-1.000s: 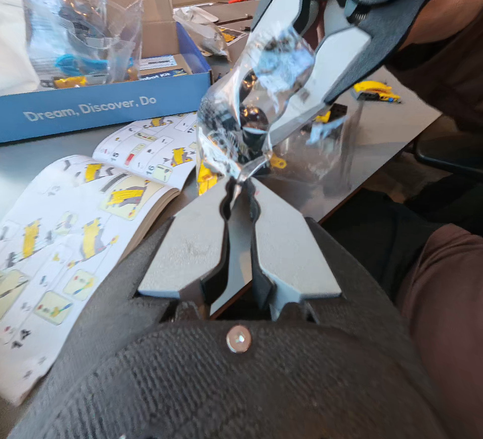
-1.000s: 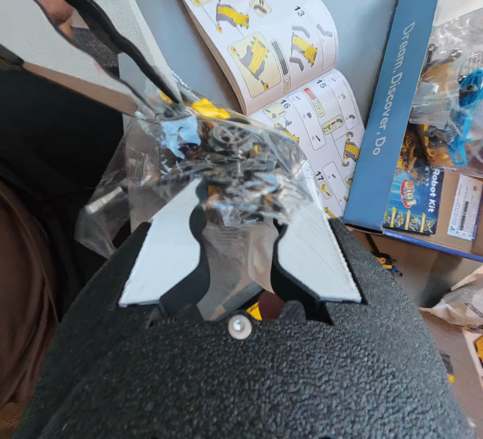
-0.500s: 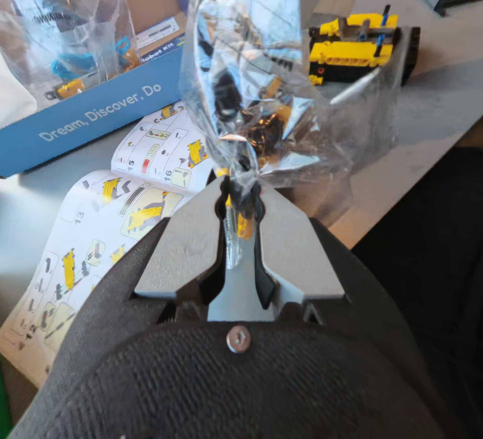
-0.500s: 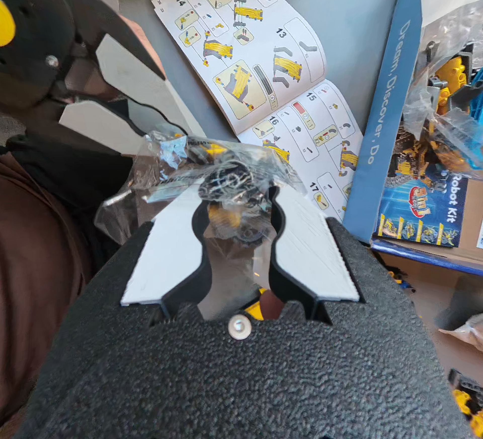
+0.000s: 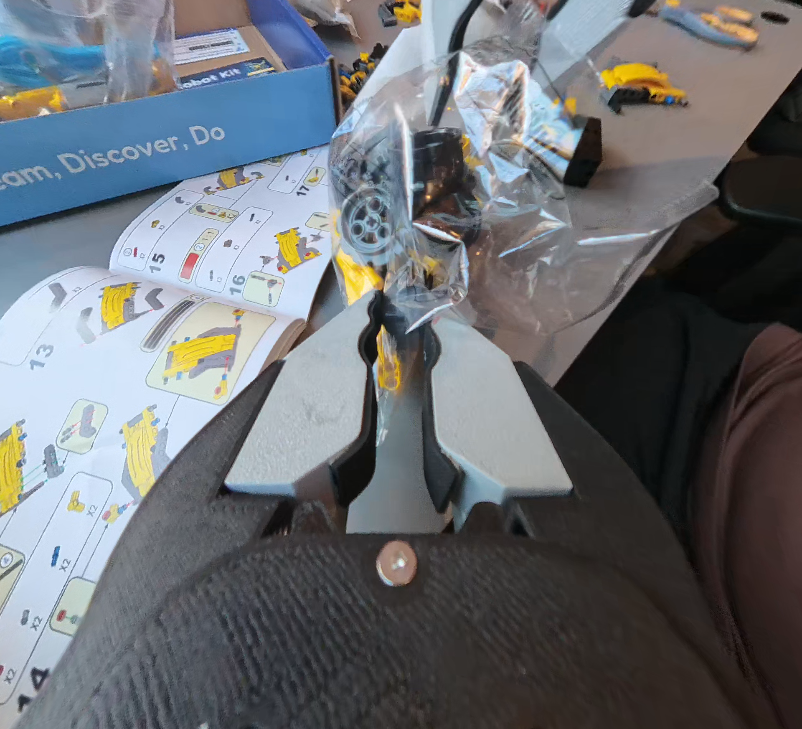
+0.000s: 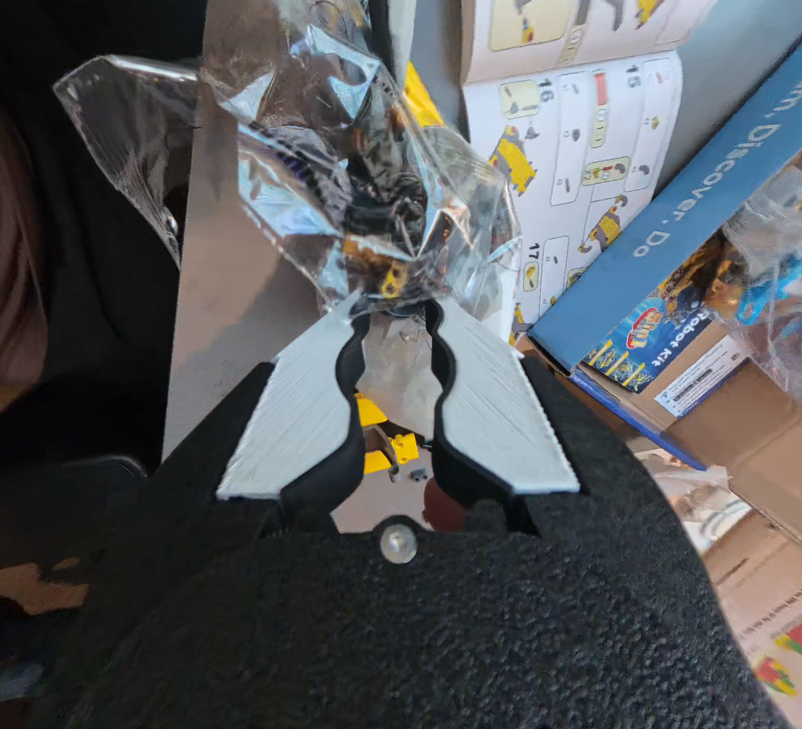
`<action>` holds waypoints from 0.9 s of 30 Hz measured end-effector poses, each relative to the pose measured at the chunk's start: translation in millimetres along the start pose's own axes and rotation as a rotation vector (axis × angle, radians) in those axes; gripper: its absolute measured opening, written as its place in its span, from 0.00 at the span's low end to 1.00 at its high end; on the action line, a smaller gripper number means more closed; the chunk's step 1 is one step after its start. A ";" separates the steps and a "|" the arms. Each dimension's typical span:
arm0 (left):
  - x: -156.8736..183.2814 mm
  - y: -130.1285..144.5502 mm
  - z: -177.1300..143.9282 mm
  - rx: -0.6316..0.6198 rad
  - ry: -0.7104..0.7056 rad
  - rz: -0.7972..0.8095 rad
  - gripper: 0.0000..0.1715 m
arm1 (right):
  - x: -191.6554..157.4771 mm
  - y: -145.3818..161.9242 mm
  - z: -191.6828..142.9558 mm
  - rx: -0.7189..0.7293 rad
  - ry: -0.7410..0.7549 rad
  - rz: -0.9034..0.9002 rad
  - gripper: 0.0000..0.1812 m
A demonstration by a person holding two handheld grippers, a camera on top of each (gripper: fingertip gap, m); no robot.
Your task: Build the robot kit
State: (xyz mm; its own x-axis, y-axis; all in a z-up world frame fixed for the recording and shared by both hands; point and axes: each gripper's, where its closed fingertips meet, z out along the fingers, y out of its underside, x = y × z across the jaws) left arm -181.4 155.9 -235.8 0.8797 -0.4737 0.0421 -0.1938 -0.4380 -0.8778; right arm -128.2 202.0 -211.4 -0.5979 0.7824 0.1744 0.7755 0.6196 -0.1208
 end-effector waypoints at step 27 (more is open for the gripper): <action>0.1 21.7 20.3 -0.124 -0.166 0.144 0.24 | -4.2 -42.6 8.9 0.246 -0.064 0.167 0.08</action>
State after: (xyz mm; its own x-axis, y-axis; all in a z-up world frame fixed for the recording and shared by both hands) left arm -176.7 161.9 -264.6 0.8962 -0.4109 -0.1673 -0.3654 -0.4698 -0.8036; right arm -160.6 172.9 -215.7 -0.4840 0.8722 0.0713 0.7963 0.4727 -0.3775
